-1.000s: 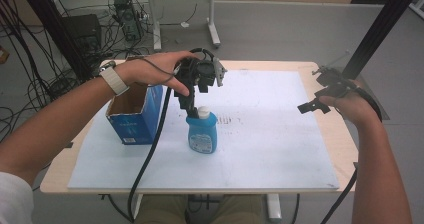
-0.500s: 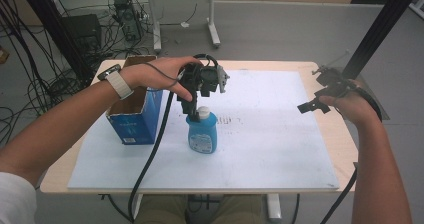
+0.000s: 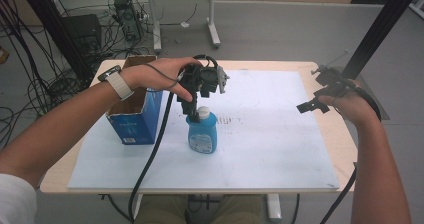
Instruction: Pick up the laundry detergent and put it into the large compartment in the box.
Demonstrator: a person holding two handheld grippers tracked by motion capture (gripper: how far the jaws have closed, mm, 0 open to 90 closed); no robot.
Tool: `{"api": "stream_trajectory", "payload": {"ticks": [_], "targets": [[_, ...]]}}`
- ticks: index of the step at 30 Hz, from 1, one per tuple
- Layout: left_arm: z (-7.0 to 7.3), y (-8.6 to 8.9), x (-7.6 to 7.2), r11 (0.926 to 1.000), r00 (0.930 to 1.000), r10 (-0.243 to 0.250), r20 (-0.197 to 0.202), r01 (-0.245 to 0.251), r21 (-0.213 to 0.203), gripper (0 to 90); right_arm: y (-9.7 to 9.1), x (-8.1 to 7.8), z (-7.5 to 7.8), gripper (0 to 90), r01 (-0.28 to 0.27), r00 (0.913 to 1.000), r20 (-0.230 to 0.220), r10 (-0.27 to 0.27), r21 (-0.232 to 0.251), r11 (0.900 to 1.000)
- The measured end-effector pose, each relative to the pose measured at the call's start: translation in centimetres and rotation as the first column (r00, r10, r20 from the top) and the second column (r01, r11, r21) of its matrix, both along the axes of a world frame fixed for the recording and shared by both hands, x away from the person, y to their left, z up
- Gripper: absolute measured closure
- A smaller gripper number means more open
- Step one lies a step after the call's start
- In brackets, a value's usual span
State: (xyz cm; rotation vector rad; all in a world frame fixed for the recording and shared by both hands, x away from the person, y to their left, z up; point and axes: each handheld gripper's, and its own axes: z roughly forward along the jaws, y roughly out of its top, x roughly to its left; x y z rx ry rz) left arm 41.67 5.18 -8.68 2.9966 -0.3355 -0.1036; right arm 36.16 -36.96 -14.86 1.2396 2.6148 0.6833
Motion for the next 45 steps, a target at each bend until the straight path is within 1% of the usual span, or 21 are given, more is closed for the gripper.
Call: {"api": "stream_trajectory", "payload": {"ticks": [15, 16, 25, 45], "targets": [[-0.07, 0.21, 0.09, 1.0, 1.0, 0.0, 0.004, 0.0, -0.006, 6.9, -0.05, -0.25, 0.06, 8.1, 0.005, 1.0, 0.001, -0.005, 0.001, 1.0], [-0.06, 0.31, 0.12, 0.9999, 1.0, 0.007, 0.002, -0.007, -0.009, 6.9, -0.05, -0.26, 0.04, 8.1, 0.005, 1.0, 0.002, -0.005, 0.001, 1.0], [-0.12, 0.28, 0.24, 1.0, 1.0, 0.001, 0.003, -0.001, -0.01, 6.9, -0.02, -0.16, 0.0, 8.1, 0.002, 1.0, 0.002, -0.002, 0.001, 1.0], [-0.11, 0.45, 0.27, 0.9999, 1.0, 0.008, 0.004, -0.008, -0.015, 6.9, -0.08, -0.16, 0.02, 8.1, 0.005, 1.0, 0.001, -0.005, -0.001, 1.0]]}}
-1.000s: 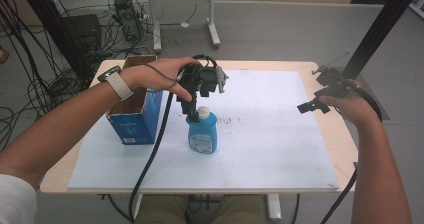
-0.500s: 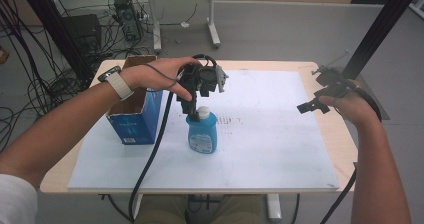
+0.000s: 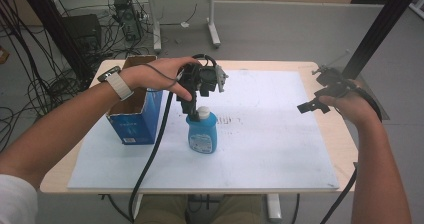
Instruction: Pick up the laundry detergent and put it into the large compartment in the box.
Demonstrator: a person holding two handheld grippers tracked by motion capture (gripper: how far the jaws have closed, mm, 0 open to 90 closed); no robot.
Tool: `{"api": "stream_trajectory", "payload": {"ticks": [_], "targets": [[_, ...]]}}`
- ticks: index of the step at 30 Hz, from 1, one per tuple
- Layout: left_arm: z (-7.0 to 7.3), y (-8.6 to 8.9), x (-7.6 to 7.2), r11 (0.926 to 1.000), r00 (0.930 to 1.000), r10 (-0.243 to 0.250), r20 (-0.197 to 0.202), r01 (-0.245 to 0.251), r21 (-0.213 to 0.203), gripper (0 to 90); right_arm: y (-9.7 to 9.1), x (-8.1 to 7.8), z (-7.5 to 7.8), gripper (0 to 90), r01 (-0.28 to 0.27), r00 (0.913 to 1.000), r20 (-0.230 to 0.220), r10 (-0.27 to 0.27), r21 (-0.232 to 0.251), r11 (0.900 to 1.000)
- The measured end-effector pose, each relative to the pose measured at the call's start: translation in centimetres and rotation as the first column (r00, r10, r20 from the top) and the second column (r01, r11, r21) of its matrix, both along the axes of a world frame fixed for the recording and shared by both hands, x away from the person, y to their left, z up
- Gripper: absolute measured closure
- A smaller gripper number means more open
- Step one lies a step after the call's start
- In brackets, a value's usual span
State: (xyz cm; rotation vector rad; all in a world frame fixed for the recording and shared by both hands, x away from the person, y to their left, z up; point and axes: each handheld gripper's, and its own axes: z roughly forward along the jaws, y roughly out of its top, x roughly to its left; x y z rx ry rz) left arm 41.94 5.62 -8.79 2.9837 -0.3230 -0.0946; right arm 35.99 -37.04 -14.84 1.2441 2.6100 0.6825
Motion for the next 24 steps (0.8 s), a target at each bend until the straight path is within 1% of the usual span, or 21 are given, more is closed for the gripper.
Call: {"api": "stream_trajectory", "payload": {"ticks": [24], "targets": [[0.03, 0.11, 0.0, 1.0, 1.0, 0.002, 0.002, -0.002, -0.002, 6.9, 0.02, 0.03, 0.03, 8.1, -0.001, 1.0, 0.002, 0.001, 0.0, 1.0]]}}
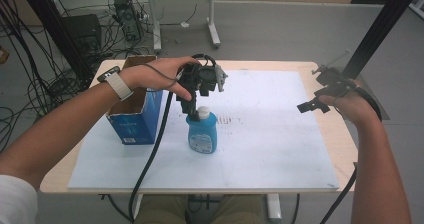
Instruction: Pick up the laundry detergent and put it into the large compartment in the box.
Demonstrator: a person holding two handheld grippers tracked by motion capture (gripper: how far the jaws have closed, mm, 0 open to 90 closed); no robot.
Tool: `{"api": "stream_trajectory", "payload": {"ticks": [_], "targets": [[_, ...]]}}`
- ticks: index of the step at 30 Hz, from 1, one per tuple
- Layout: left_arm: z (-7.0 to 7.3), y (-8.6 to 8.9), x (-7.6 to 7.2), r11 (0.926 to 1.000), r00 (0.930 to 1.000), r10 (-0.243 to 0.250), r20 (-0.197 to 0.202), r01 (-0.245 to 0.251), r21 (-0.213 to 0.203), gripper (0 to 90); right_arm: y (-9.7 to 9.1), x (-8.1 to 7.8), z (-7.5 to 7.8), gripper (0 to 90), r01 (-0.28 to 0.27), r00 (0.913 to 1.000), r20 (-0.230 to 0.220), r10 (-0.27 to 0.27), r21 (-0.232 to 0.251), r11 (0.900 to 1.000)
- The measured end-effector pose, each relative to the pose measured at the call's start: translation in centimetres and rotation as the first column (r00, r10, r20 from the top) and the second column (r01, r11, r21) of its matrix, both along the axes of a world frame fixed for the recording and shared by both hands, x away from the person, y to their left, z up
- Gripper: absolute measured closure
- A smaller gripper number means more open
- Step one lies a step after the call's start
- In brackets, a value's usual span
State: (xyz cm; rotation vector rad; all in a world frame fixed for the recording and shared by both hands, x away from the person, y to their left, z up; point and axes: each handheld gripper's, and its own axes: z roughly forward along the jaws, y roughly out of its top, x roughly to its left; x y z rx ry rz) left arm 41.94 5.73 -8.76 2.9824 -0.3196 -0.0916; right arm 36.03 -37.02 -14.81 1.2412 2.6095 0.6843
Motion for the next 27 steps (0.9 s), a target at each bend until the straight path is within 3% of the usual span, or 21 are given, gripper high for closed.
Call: {"api": "stream_trajectory", "payload": {"ticks": [27], "targets": [[0.04, 0.22, 0.0, 1.0, 1.0, 0.003, 0.0, -0.003, -0.006, 7.0, 0.0, -0.13, 0.05, 8.1, 0.002, 1.0, 0.0, -0.002, -0.002, 1.0]]}}
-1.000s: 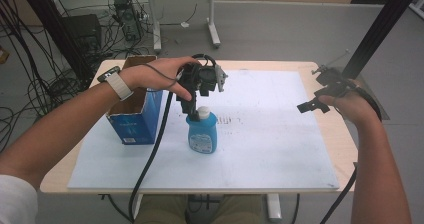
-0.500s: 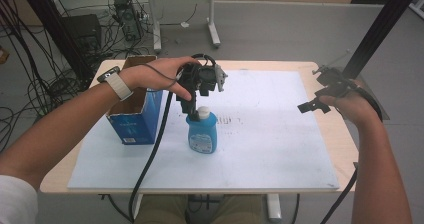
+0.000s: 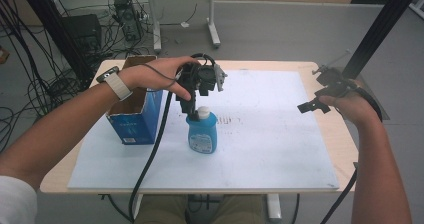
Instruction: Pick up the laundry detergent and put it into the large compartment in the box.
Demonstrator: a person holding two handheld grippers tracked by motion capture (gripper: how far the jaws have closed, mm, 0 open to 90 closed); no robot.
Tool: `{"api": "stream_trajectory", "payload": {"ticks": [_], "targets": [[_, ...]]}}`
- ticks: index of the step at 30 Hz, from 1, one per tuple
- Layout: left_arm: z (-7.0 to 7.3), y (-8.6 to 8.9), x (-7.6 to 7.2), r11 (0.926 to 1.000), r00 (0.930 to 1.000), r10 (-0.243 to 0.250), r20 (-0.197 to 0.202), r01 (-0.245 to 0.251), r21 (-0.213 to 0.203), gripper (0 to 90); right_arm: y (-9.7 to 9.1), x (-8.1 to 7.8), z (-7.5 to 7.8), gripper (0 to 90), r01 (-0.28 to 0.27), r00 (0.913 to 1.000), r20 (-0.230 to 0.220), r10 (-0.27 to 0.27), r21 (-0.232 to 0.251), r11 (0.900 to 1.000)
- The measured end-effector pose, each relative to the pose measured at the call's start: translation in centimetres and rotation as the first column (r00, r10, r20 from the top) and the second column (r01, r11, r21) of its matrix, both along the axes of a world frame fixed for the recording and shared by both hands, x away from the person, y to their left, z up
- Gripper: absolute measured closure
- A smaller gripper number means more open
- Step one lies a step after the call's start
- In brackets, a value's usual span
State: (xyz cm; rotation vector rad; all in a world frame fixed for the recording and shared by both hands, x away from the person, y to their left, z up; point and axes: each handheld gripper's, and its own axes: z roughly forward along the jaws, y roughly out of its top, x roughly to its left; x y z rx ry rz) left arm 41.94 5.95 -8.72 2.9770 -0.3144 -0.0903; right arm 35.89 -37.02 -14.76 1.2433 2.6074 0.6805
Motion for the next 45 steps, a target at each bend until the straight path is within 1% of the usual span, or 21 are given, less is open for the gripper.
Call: {"api": "stream_trajectory", "payload": {"ticks": [12, 32, 43, 45], "targets": [[0.01, 0.21, -0.07, 1.0, 1.0, 0.006, 0.002, -0.006, -0.006, 7.0, 0.0, 0.05, -0.14, 8.1, -0.001, 1.0, -0.002, 0.001, 0.0, 1.0], [0.05, 0.14, -0.32, 1.0, 1.0, -0.002, 0.004, 0.002, -0.008, 7.0, -0.24, -0.56, 0.05, 8.1, 0.008, 1.0, 0.006, -0.008, 0.0, 1.0], [-0.33, -0.17, -0.5, 1.0, 1.0, -0.005, 0.008, 0.005, 0.001, 7.0, -0.34, -0.64, -0.14, 8.1, 0.011, 0.9999, 0.005, -0.011, 0.002, 0.9999], [-0.49, -0.27, -0.57, 1.0, 0.9999, -0.007, 0.015, 0.007, 0.005, 7.0, -0.31, -0.6, -0.18, 8.1, 0.009, 0.9999, 0.005, -0.009, 0.003, 1.0]]}}
